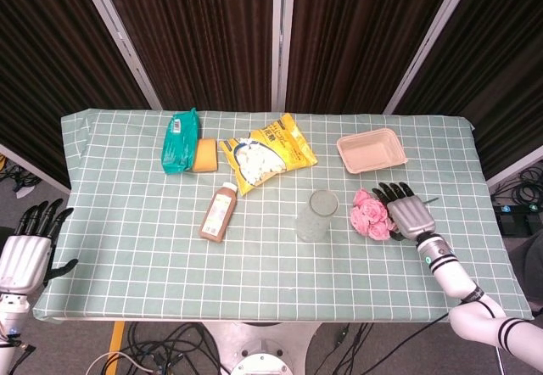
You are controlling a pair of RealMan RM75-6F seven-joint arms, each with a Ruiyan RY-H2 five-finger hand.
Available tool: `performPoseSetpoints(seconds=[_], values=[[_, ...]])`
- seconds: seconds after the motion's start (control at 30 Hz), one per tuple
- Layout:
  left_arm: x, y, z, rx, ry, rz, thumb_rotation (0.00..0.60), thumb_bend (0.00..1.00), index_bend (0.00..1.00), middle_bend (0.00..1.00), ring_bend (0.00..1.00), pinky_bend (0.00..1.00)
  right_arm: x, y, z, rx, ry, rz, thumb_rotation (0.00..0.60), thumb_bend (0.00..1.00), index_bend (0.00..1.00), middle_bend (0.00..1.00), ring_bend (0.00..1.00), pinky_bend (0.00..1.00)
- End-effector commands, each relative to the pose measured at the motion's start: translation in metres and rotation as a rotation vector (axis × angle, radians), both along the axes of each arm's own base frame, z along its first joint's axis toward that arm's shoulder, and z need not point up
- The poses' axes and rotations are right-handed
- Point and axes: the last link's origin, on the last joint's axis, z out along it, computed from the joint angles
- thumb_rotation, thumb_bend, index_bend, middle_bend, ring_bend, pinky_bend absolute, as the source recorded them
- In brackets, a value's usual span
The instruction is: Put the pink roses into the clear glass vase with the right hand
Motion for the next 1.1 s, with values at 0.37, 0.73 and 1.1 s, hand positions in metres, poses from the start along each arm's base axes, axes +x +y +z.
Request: performPoseSetpoints(seconds=[0.37,0.73,1.1], values=[[-0.006,0.0,-0.002,-0.011,0.007,0.017,0.6,0.11,0.13,0.03,0.0,0.1,0.004,-0.014,-0.013,0.005,-0.003,-0.013,0.6,0.1,0.0,0.02,0.0,0.0],[-0.015,0.001,-0.009,-0.027,0.017,0.035,0.6,0.11,0.13,0.03,0.0,0.1,0.0,-0.015,-0.018,-0.057,0.017,0.012,0.6,0.16,0.37,0.3,0.11,0.09],[-0.013,0.001,-0.012,-0.036,0.008,0.026,0.6,0.11,0.13,0.03,0.0,0.1,0.002,-0.017,-0.005,-0.136,-0.021,0.046,0.6,0.19,0.59,0.48,0.26,0.21]])
